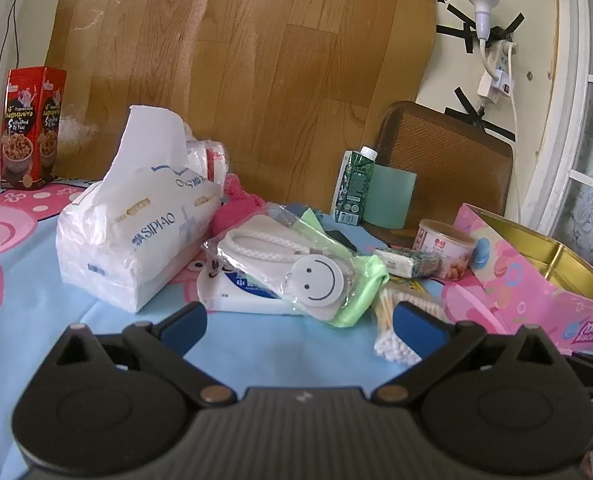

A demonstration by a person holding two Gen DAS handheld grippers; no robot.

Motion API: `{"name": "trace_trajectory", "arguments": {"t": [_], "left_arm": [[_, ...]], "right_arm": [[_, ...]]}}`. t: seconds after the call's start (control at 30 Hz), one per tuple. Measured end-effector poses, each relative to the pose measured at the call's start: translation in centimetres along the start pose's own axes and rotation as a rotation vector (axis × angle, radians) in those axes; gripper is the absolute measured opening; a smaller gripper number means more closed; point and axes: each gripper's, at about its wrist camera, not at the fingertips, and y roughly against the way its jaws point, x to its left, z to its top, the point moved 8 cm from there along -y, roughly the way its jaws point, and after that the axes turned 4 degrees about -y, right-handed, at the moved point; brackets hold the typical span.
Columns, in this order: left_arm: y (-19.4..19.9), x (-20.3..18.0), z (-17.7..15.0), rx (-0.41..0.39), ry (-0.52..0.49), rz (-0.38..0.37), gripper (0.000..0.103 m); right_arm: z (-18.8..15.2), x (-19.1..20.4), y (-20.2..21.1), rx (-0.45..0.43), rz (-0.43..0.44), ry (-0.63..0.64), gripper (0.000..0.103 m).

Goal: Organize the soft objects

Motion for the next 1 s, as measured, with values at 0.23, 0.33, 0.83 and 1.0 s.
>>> {"name": "trace_trajectory", "arguments": {"t": [0.23, 0.33, 0.83, 1.0], "left_arm": [[0.08, -0.16, 0.01, -0.001, -0.006, -0.007, 0.103], [0.06, -0.08, 0.02, 0.000, -0.001, -0.008, 0.103], [0.18, -0.08, 0.11, -0.004, 0.001, -0.012, 0.103], [0.29, 0.22, 0.13, -0.007, 0.020, -0.015, 0.103]], "right_arm": [[-0.01, 0.00, 0.02, 0.002, -0.001, 0.004, 0.079], [0.00, 0.00, 0.01, 0.002, -0.001, 0.003, 0.079], [-0.04, 0.11, -0.19, 0.013, -0.004, 0.020, 0.079], [-0.03, 0.08, -0.47, 0.035, 0.011, 0.018, 0.079]]}}
